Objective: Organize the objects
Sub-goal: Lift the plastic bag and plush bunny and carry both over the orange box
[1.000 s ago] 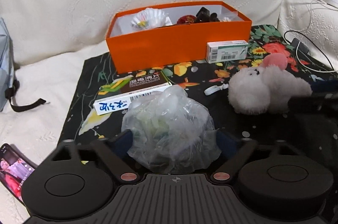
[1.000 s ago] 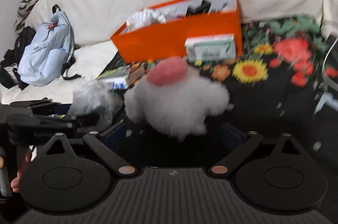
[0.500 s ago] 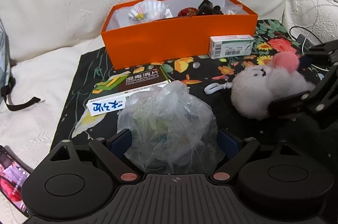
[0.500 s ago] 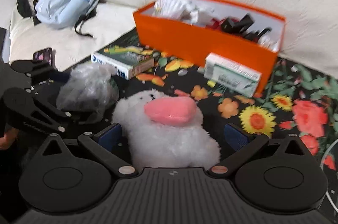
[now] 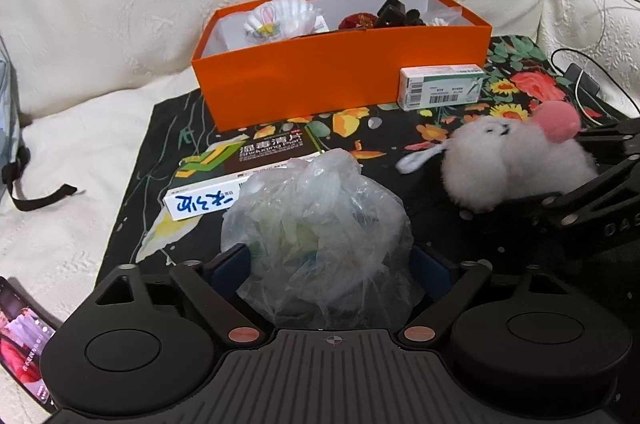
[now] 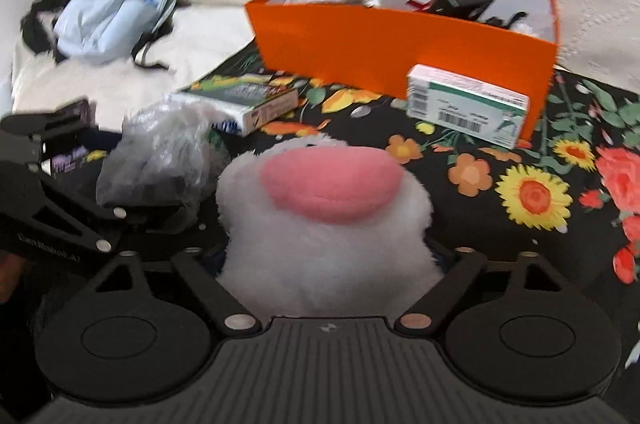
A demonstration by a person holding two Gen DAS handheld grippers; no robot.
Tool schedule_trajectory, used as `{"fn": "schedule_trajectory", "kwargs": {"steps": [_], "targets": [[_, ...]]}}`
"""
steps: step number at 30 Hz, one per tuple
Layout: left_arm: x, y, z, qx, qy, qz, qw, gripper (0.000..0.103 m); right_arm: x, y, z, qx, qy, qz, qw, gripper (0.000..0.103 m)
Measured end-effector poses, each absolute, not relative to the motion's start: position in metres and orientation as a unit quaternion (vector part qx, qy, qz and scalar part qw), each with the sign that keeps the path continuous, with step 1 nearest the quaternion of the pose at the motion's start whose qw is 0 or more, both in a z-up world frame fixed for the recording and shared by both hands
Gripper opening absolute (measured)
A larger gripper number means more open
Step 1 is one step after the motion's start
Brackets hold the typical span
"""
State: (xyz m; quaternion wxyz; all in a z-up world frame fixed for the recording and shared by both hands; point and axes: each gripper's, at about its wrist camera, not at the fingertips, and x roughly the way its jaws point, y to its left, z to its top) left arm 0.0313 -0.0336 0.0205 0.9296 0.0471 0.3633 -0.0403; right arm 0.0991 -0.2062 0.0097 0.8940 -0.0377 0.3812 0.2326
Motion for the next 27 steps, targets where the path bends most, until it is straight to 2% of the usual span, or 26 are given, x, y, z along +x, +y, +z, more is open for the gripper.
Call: {"fn": "schedule_trajectory", "kwargs": {"steps": [8, 9, 27], "targets": [[0.026, -0.035, 0.023, 0.052, 0.344, -0.031, 0.937, 0.103, 0.073, -0.227, 0.014, 0.034, 0.341, 0.200, 0.918, 0.082], [0.024, -0.035, 0.024, 0.052, 0.340, -0.032, 0.939, 0.096, 0.069, -0.228, 0.016, 0.037, 0.334, 0.197, 0.921, 0.082], [0.009, -0.037, 0.044, 0.035, 0.307, -0.017, 0.951, 0.093, 0.057, -0.253, 0.022, 0.106, 0.282, 0.153, 0.941, 0.082]]}}
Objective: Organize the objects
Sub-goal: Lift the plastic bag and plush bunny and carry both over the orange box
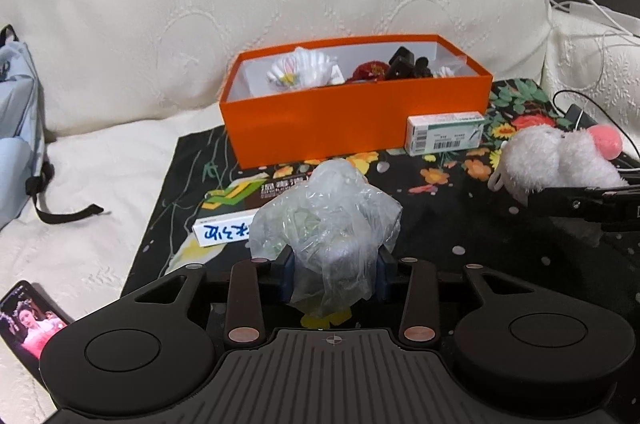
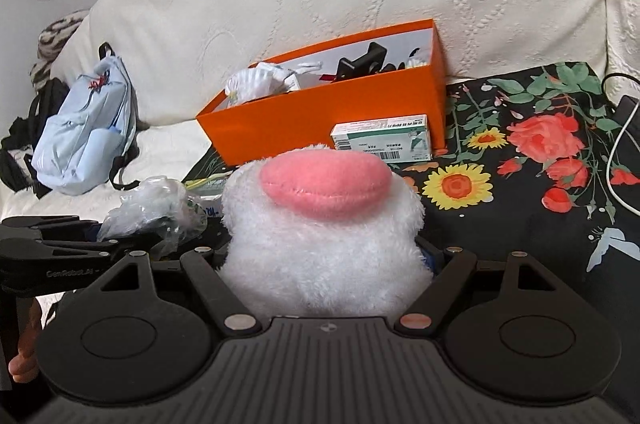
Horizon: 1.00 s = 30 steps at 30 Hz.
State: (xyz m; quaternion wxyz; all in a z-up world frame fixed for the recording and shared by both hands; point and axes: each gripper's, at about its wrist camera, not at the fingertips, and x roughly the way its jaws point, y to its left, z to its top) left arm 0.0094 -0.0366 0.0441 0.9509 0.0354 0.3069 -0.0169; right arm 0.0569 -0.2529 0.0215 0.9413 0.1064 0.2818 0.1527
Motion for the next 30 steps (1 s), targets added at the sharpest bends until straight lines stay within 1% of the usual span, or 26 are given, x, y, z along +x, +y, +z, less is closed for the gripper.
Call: {"fn": "schedule_trajectory", "kwargs": {"steps": [30], "targets": [[0.025, -0.057, 0.107, 0.036, 0.232, -0.026, 0.972, 0.094, 0.051, -0.263, 0.028, 0.132, 0.263, 0.146, 0.944, 0.082]]}}
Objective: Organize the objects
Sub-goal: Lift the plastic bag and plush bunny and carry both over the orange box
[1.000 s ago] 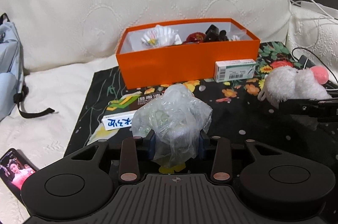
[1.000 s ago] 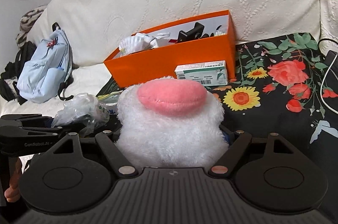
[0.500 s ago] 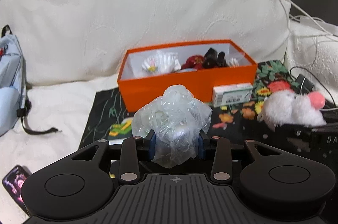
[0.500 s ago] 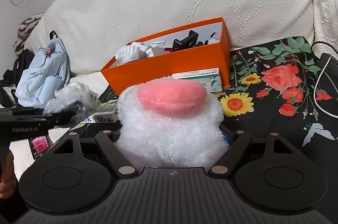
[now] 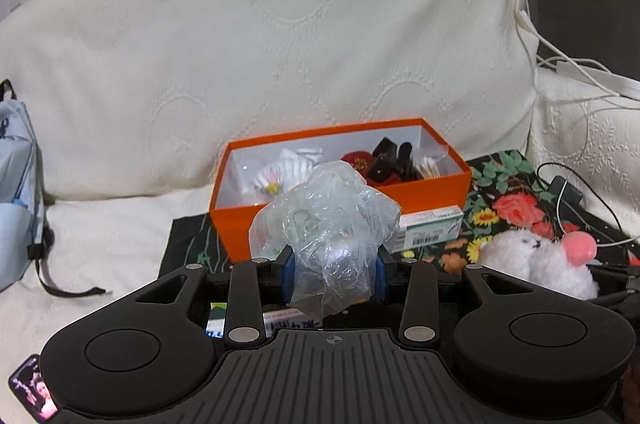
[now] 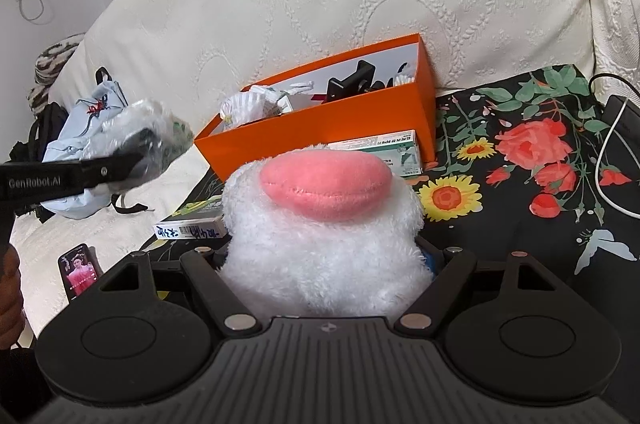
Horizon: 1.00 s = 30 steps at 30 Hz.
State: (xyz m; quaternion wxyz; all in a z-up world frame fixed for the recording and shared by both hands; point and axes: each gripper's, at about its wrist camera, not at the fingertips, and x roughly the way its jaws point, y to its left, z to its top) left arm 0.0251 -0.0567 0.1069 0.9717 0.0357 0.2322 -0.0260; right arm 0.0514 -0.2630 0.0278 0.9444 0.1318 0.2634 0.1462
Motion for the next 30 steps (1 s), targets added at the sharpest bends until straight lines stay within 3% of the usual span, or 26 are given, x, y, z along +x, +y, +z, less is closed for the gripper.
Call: {"fn": "schedule_trajectory", "kwargs": {"steps": [15, 30], "targets": [[0.048, -0.051, 0.124, 0.039, 0.205, -0.028, 0.978, 0.094, 0.056, -0.261, 0.034, 0.140, 0.258, 0.154, 0.943, 0.082], [0.117, -0.032, 0.154, 0.042, 0.175, -0.013, 0.984, 0.094, 0.107, -0.265, 0.080, 0.144, 0.216, 0.157, 0.953, 0.083]]}}
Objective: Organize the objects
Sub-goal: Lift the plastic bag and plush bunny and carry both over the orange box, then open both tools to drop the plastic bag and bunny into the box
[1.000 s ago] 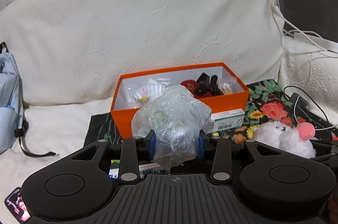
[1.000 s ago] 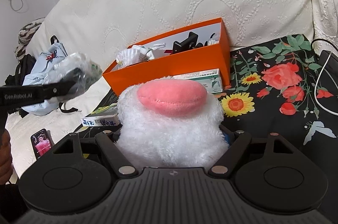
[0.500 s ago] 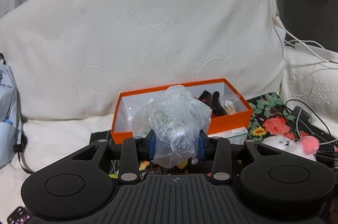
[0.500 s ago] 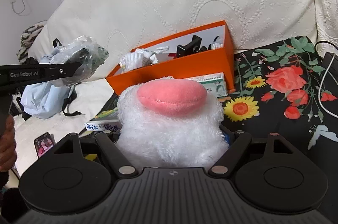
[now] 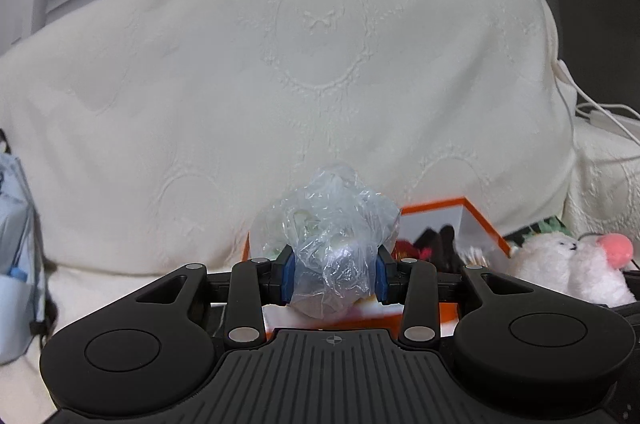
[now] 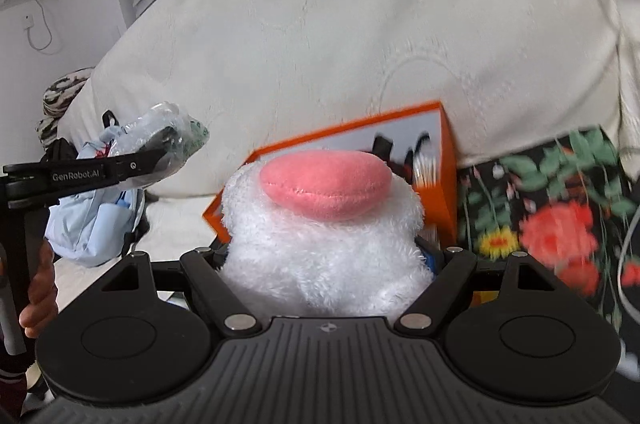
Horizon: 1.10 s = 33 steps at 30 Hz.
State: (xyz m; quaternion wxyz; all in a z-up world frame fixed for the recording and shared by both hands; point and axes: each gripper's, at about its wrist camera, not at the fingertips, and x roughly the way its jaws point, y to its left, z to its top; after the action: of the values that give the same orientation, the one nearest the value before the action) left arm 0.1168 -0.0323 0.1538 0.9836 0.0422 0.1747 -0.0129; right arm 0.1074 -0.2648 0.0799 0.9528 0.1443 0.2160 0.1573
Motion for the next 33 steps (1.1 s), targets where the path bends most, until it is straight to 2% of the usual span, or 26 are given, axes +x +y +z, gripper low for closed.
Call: {"fn": "schedule_trajectory", "kwargs": {"steps": [9, 18, 25, 30, 33], "targets": [[0.192, -0.034, 0.150, 0.042, 0.181, -0.005, 0.983, 0.094, 0.187, -0.249, 0.099, 0.123, 0.203, 0.139, 0.961, 0.083], [0.251, -0.038, 0.122, 0.036, 0.212, -0.002, 0.977, 0.095, 0.258, -0.239, 0.089, 0.120, 0.208, 0.099, 0.966, 0.083], [0.269, -0.034, 0.104, 0.023, 0.249, -0.017, 0.968, 0.103, 0.297, -0.230, 0.070, 0.094, 0.258, 0.075, 0.959, 0.086], [0.245, -0.029, 0.116, 0.028, 0.220, -0.019, 0.975, 0.103, 0.285, -0.238, 0.069, 0.089, 0.259, 0.075, 0.959, 0.100], [0.229, -0.025, 0.126, 0.051, 0.210, -0.018, 0.976, 0.103, 0.275, -0.246, 0.076, 0.084, 0.254, 0.072, 0.961, 0.100]]}}
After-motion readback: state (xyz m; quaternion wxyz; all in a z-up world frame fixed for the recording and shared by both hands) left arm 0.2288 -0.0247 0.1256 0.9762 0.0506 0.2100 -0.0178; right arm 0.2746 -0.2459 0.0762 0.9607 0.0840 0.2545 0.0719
